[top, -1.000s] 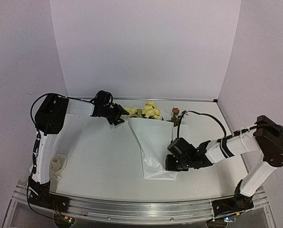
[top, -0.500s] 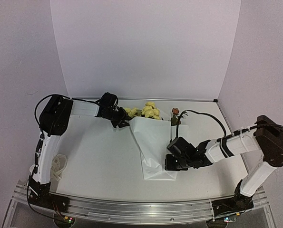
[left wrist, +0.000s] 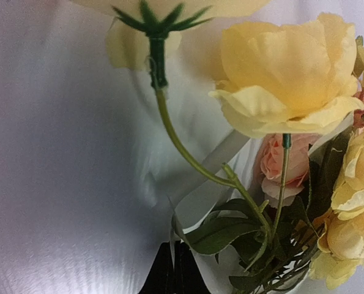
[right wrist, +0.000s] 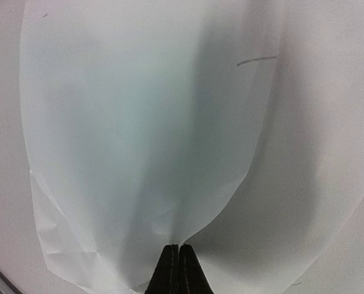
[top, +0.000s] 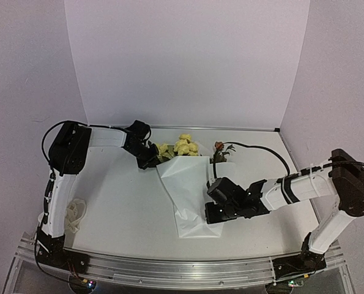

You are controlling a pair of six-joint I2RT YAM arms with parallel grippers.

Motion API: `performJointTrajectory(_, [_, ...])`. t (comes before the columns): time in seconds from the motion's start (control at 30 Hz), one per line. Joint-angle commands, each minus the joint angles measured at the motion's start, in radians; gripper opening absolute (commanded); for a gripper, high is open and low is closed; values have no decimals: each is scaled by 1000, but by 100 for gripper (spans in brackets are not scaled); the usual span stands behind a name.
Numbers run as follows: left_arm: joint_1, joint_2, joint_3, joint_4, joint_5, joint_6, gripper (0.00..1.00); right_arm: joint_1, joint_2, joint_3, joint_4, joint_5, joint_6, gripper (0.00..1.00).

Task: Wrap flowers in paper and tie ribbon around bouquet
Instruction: Adjust the 2/3-folded wrapping paper with the folded bouquet.

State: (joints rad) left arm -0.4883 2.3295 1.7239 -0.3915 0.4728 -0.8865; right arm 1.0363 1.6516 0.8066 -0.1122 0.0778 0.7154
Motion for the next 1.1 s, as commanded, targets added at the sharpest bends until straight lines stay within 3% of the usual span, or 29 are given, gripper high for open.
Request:
performJointTrajectory(0.0, [12,-97,55,-202,-99,181,0,49,20,69,-48,28,-85,0])
performJointTrajectory(0.37, [22,-147,60,-271,-158,251,0,100,42,172,-163,98,-67,0])
performJointTrajectory(0.53, [24,-105,133,-339,-179,319,0,115,112,190,-142,122,-37,0])
performJointTrajectory(0.77, [27,-98,172,-310,-172,325,0,120,172,181,-92,169,41,0])
performJointTrajectory(0.9, [27,-73,197,-292,-140,308,10,126,172,164,-86,203,64,0])
performJointTrajectory(1.07, [29,-131,94,-102,-65,231,22,126,139,98,-5,259,143,0])
